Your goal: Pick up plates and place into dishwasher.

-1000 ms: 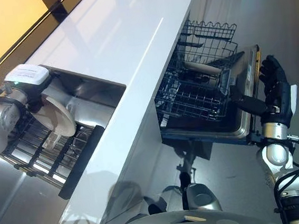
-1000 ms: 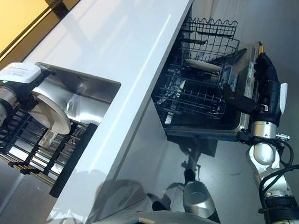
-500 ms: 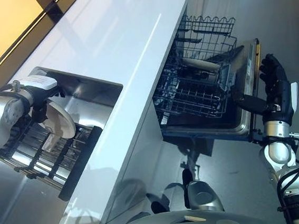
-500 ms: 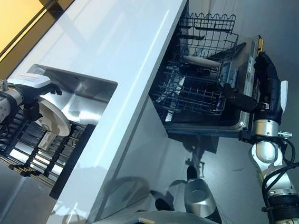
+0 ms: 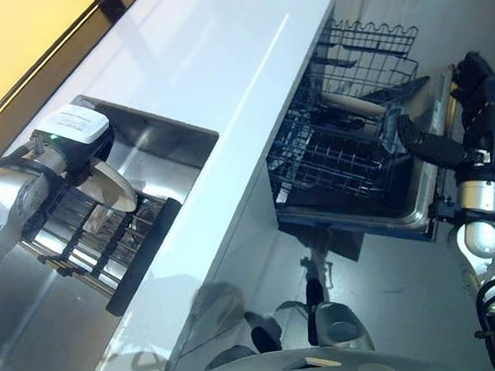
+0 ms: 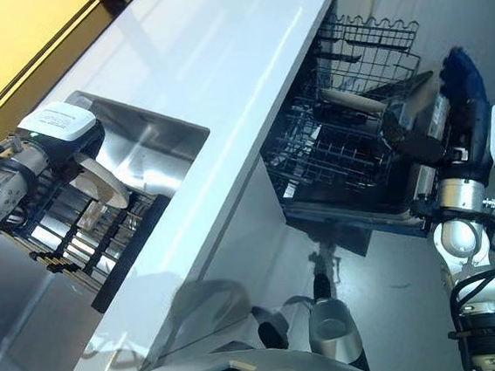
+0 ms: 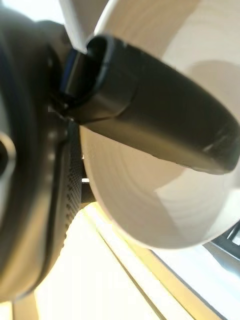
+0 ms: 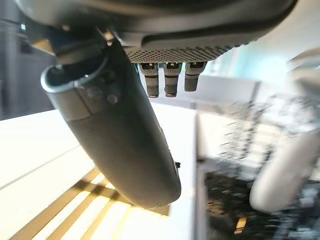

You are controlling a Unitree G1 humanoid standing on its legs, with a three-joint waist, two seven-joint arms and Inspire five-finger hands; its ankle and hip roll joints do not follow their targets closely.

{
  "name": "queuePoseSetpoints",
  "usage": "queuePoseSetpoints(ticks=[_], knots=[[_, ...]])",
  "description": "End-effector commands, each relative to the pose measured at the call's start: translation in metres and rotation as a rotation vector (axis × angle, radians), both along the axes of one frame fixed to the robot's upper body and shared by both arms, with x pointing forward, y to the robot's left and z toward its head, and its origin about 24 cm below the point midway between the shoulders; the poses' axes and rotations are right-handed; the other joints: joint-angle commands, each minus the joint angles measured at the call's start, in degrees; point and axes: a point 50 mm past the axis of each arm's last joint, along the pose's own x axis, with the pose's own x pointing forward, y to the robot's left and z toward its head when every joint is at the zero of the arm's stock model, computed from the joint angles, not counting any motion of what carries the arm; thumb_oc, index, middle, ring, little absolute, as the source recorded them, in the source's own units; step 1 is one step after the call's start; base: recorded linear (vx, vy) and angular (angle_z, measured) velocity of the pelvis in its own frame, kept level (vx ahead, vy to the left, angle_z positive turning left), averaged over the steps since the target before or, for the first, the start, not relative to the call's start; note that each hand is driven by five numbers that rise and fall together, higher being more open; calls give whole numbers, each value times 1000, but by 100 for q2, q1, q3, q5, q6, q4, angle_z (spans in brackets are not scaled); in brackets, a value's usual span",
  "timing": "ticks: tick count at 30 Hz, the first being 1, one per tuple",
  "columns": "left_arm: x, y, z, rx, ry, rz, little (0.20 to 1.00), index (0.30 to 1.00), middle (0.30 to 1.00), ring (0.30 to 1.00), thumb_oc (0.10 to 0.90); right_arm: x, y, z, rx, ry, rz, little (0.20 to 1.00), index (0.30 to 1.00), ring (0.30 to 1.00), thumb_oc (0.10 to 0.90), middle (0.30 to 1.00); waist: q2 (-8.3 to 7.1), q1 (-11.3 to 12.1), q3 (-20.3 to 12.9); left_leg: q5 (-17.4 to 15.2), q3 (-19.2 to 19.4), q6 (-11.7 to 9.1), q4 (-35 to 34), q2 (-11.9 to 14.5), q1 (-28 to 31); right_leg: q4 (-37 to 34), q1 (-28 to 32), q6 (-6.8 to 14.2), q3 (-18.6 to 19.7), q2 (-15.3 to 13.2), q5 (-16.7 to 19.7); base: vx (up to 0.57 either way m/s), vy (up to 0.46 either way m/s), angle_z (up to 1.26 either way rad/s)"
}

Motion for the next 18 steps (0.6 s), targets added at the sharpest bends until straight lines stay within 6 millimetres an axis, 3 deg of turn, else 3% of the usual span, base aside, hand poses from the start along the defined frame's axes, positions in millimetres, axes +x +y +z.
queuePoseSetpoints(ticks=[1,11,18], knots=[[-23,25,93,73,-428,68,200,300,300,300,100,-6,18,69,-103,-399,70,900,900,900,800,900,-286,292,-620,-429,-327,263,532,-405,-514,251,548,887,-605,-379,-761,-66,-4,15],[-57,20,94,-219,-762,-72,200,300,300,300,100,-13,51,110,-272,-634,173,900,900,900,800,900,-471,854,-730,-323,-725,209,355,-420,-502,221,682,944,-965,-519,-688,-61,-32,36],[-79,5,105,-400,-964,-221,200,300,300,300,100,-4,89,107,-435,-486,432,900,900,900,800,900,-588,1122,-791,-260,-957,140,300,-406,-519,299,693,985,-1185,-648,-629,-48,-40,38]])
